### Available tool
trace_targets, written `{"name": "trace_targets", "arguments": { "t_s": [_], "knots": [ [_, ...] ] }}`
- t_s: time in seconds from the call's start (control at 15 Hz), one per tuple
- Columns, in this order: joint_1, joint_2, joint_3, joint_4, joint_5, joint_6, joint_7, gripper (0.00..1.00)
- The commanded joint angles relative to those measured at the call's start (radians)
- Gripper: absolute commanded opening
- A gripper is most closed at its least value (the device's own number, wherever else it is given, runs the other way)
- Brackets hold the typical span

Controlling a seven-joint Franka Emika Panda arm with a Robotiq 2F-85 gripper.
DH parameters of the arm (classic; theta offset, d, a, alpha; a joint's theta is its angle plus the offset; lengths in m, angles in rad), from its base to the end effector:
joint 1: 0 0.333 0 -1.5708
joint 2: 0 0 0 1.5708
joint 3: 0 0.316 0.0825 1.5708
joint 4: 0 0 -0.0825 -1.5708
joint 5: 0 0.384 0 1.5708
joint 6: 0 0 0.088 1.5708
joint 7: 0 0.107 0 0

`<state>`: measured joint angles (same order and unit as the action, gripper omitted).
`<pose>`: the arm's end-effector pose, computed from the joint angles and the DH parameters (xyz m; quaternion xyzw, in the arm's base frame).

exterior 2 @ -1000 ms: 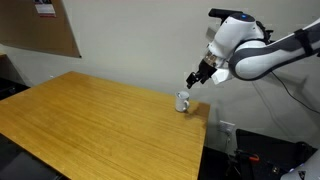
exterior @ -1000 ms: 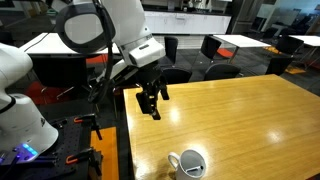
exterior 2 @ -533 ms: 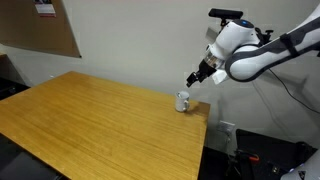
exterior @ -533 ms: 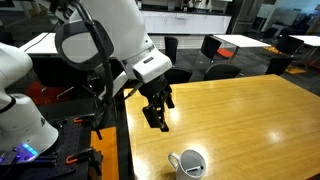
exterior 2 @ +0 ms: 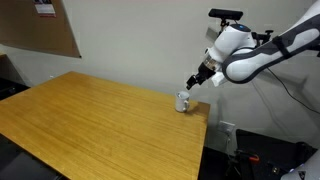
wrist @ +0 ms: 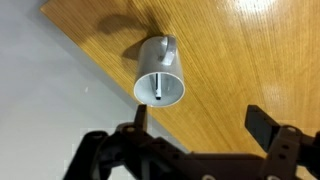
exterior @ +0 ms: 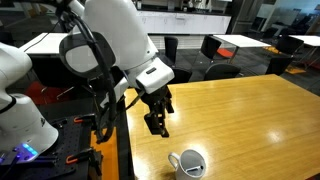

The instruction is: Take the marker out of the cup and put it on the table

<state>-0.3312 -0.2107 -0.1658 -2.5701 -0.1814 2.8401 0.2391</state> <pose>0.4182 -0.2164 0.3892 0.9304 -0.2780 0.2313 0.0597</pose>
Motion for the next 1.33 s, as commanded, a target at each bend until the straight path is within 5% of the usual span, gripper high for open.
{"name": "trace_targets", "arguments": {
  "t_s": [0.0,0.33,0.8,1.13,1.27],
  "knots": [
    [-0.045,0.018,0.033,0.021,-0.062,0.003,0.079,1.00],
    [-0.066,0.038,0.033,0.053,-0.119,-0.004,0.112,1.00],
    [-0.019,0.120,-0.044,0.119,0.002,-0.011,-0.051,1.00],
    [0.000,0.178,-0.078,0.161,0.081,-0.010,-0.148,0.80],
    [0.004,0.196,-0.083,0.173,0.090,-0.010,-0.163,0.79]
  ]
}}
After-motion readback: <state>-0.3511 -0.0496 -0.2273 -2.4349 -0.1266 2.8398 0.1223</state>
